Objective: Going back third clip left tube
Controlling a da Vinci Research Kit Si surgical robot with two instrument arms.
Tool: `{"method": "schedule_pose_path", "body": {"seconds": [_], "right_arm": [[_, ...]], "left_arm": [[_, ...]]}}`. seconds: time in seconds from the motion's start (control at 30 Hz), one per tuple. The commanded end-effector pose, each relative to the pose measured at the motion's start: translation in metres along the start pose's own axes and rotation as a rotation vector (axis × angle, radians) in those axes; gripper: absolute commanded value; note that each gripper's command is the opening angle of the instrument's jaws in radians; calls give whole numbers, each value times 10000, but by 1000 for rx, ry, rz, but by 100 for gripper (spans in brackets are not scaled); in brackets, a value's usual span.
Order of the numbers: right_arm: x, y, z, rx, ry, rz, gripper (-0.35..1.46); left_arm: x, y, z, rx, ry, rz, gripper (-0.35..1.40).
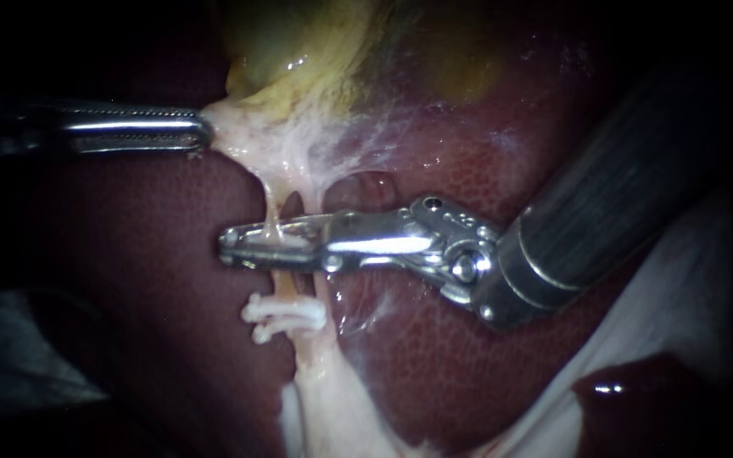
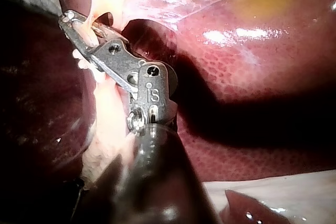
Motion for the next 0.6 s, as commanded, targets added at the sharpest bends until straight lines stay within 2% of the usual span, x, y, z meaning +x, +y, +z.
{"method": "schedule_pose_path", "body": {"seconds": [0.03,0.1,0.13,0.2,0.33,0.43,0.6], "right_arm": [[0,1,1,-1,0,-1,-27],[-1,3,4,-4,1,-1,12],[-2,6,6,-6,1,4,24],[-6,11,10,-7,-2,1,37],[-21,26,11,-35,-26,-6,43],[-31,37,6,-82,-49,-11,47],[-33,39,-10,-96,-53,9,48]], "left_arm": [[0,0,-1,-1,0,0,-35],[0,0,-1,-2,0,0,-35],[0,0,-2,-2,0,0,-35],[0,0,-3,-2,0,0,-35],[0,-1,-3,-3,0,0,-35],[0,-1,-3,-3,0,-5,-35],[-1,-1,-6,-4,0,-5,-35]]}}
